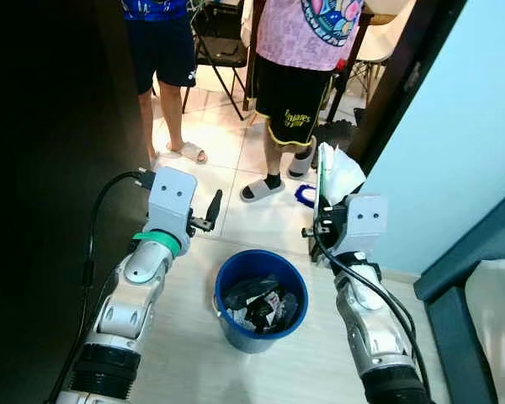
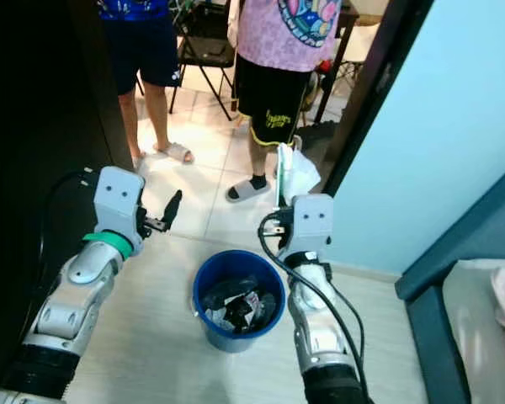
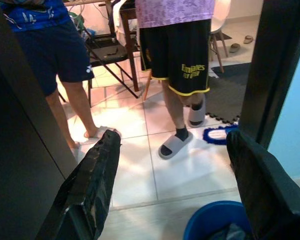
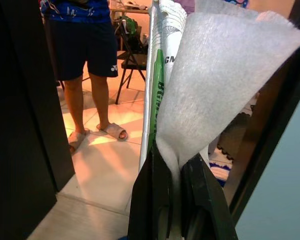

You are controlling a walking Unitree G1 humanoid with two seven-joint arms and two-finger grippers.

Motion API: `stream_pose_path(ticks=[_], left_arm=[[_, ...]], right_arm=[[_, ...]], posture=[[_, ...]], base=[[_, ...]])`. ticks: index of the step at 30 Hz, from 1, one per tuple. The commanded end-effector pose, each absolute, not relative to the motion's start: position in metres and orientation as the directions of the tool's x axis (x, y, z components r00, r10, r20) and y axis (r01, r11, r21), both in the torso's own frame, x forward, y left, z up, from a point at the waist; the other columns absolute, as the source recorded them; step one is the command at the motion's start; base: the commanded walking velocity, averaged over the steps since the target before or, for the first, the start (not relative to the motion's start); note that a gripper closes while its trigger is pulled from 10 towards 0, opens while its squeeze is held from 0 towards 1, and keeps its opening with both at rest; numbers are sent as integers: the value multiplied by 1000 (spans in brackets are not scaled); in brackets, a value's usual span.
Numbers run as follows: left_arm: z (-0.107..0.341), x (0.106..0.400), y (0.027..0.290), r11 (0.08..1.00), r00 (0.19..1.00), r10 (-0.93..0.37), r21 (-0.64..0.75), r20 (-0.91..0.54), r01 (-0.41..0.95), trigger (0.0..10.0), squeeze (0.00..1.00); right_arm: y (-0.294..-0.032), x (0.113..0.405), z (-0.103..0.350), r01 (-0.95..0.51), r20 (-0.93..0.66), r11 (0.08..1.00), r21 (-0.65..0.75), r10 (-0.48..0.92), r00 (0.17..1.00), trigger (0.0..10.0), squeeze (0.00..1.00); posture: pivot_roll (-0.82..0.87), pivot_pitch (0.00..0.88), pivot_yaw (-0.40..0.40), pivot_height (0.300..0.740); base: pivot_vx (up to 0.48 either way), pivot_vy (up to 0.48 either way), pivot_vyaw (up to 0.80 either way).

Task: Clean up the room

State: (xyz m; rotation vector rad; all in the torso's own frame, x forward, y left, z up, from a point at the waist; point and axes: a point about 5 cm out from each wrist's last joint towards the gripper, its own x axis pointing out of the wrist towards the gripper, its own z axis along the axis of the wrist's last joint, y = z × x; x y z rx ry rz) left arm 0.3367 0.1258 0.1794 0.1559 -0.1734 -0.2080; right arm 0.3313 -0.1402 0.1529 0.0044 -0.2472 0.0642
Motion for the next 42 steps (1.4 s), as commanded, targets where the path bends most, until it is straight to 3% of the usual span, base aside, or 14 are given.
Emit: stream_pose_path(ticks=[1, 20, 36, 42], left_arm=[[175, 336, 125, 965, 963, -228, 166, 142, 204, 10000, 0], [175, 340, 129, 971, 971, -200, 157, 129, 180, 10000, 0], [173, 341, 128, 972, 974, -196, 158, 116, 177, 10000, 0], [148, 332, 118, 937, 944, -329, 137, 33, 322, 10000, 0]], right_arm=[[-142, 331, 150, -58, 233, 998, -5, 58, 971, 10000, 0], [-142, 332, 150, -56, 236, 998, -6, 56, 970, 10000, 0], [-145, 331, 150, -49, 236, 999, -6, 49, 970, 10000, 0], [-144, 330, 142, -47, 214, 999, -20, 50, 976, 10000, 0]], posture=[[-8, 50, 14, 740], [-9, 39, 17, 740], [-13, 43, 18, 740], [-9, 49, 17, 740]], base=[[446, 0, 0], [434, 0, 0], [0, 0, 0], [0, 0, 0]])
